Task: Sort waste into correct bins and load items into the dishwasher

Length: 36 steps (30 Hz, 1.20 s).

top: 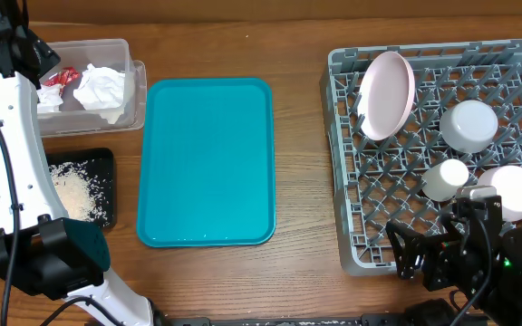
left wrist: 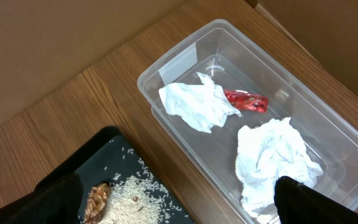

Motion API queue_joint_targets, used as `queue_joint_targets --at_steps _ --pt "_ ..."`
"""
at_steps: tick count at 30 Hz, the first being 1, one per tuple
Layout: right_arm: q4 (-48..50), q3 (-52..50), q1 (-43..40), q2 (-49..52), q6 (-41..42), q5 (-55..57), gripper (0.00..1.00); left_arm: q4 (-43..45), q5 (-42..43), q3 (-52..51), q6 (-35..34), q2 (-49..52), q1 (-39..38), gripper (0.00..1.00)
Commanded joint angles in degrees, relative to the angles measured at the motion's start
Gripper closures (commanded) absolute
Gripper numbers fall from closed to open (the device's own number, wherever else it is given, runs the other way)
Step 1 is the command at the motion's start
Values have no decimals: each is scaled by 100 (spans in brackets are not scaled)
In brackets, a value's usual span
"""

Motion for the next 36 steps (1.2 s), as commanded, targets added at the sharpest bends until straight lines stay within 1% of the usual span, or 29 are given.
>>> queue_joint_targets --at_steps 1,19,24,27,31,36 --pt "37 -17 -39 -4 -46 -46 0 2 -17 28 -79 -2 -48 0" --pt "2 -20 -44 -13 -44 76 0 4 -17 28 -79 -2 -48 0" --pt "-4 -72 -448 -225 -46 66 0 4 -17 28 -79 -2 -48 0" --pt "24 -337 -844 -614 -48 33 0 4 -17 28 -79 -2 -48 0" --pt "396 -903 -1200 -1279 -52 2 0 4 -17 28 -79 -2 -48 0" --pt "1436 -1650 -1290 -1808 -439 -402 0 4 -17 28 -79 -2 -48 0"
